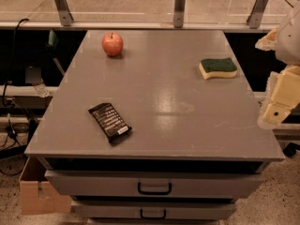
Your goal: Pick apple
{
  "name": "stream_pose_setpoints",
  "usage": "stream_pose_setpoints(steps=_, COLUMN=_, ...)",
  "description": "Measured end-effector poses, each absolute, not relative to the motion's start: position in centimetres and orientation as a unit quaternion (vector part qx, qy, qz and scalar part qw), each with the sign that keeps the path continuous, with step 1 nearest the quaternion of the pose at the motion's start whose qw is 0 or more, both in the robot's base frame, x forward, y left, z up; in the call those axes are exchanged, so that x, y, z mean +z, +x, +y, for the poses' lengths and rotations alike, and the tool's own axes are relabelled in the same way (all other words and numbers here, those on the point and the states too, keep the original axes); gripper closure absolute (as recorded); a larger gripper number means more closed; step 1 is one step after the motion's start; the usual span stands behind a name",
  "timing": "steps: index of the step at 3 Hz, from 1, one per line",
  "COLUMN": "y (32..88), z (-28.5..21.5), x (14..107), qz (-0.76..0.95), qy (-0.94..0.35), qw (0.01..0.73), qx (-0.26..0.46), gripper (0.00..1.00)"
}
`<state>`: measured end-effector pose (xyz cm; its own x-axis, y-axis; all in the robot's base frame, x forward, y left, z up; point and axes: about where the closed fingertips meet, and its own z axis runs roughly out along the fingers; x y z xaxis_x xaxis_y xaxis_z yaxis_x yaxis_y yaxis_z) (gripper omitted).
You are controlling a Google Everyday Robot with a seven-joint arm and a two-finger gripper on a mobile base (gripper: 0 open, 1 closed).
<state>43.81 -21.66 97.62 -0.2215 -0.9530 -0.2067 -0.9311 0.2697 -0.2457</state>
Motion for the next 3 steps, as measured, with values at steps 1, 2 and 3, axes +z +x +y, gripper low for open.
stream_pose_setpoints(steps=1, y=44.0, z=-21.6, x=97.6, qz=0.780, qy=-0.604, qw=0.161, qx=-0.033, gripper=0.00)
stream_pose_setpoints(steps=2, y=45.1, z=-20.8, x=97.4, qz=0.776, qy=-0.605, qw=0.175, qx=-0.020, gripper=0.00)
stream_pose_setpoints(steps=3, y=49.5, z=-17.5, x=96.3, qz=0.769, qy=-0.604, qw=0.209, qx=0.014, gripper=0.00)
